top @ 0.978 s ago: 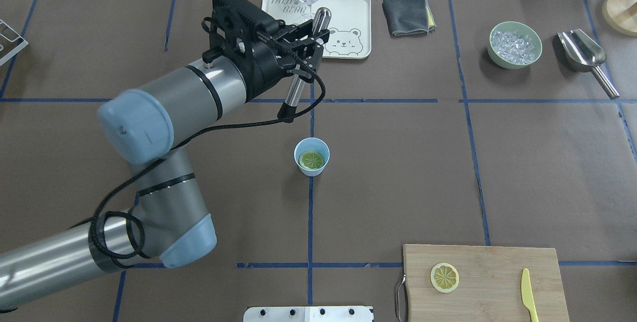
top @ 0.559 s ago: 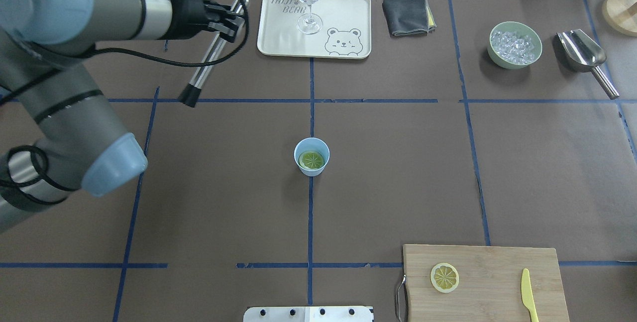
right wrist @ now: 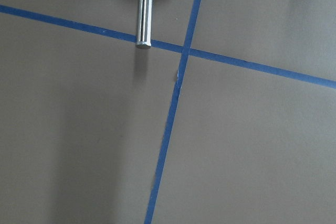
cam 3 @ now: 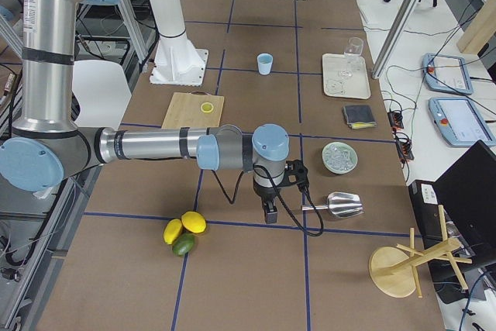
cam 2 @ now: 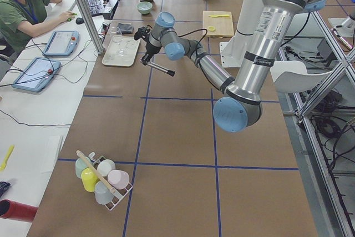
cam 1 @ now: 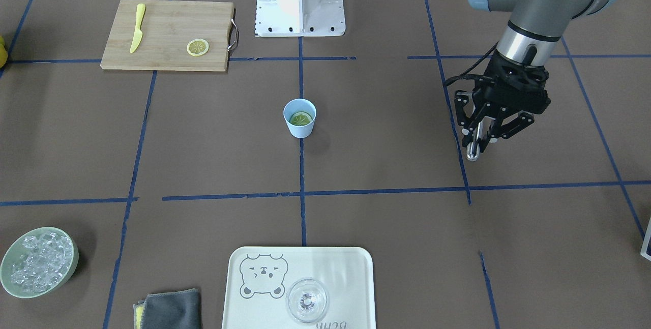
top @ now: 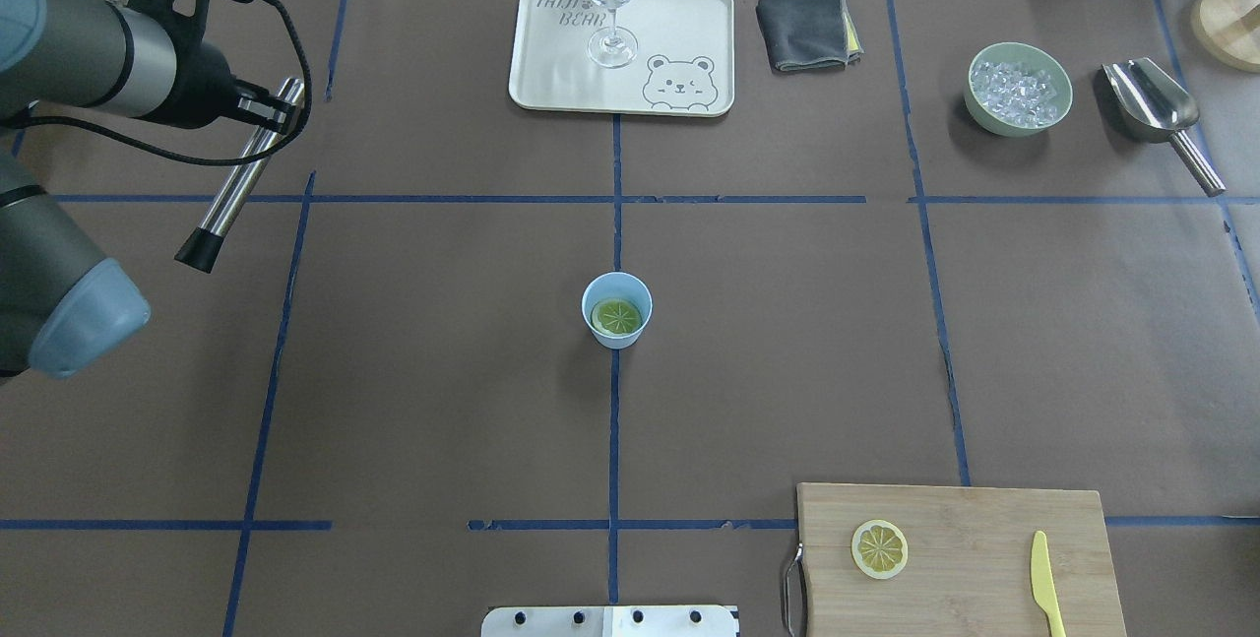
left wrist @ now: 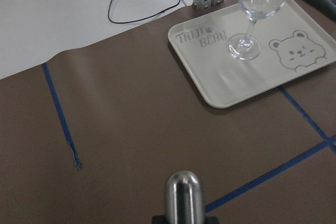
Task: Squeeze lemon into cup
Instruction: 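Lower the muddler with the left gripper onto its original table spot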
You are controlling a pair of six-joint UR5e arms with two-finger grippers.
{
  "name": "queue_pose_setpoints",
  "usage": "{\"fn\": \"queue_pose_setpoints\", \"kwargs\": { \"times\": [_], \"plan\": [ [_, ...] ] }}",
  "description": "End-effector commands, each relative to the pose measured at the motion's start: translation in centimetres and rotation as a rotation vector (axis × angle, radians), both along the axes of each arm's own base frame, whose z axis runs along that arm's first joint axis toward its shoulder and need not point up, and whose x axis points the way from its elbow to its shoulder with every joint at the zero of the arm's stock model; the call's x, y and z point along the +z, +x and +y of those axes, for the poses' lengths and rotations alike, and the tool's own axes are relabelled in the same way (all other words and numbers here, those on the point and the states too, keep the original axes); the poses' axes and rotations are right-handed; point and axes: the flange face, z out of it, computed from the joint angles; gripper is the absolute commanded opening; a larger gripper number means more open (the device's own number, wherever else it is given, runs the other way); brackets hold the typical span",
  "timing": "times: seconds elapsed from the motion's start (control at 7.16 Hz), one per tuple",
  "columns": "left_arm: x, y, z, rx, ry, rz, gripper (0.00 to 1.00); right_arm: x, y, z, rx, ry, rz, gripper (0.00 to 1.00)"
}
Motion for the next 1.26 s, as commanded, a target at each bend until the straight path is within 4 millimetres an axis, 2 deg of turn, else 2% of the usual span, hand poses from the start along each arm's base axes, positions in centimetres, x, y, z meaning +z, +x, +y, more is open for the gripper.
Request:
{"fn": "queue_pose_setpoints", "kwargs": {
  "times": [0.0,0.28,0.42,0.56,0.7,1.12],
  "plan": [
    [5.7,0.3,-0.1,-0.129,-0.235,0.021,0.0,0.1,0.0,0.1,-0.001,-0.002,0.0,1.0],
    [11.5,1.3,-0.7,-0.166,-0.347,-0.03,0.0,0.0,0.0,0.1,-0.001,0.002,0.0,1.0],
    [15.1,1.3,-0.7,-0.166,-0.355,-0.046,0.0,-0.1,0.0,0.0,-0.001,0.005,0.0,1.0],
    [18.6,0.5,0.4,-0.157,-0.314,-0.013,0.0,-0.1,0.0,-0.1,0.001,0.016,-0.001,1.0],
    [20.2,0.3,0.6,-0.157,-0.304,-0.005,0.0,0.0,0.0,-0.1,0.001,0.016,-0.001,1.0],
    [20.7,1.9,1.2,-0.136,-0.317,-0.012,0.0,0.1,0.0,0.0,0.0,0.014,0.0,1.0]
  ]
}}
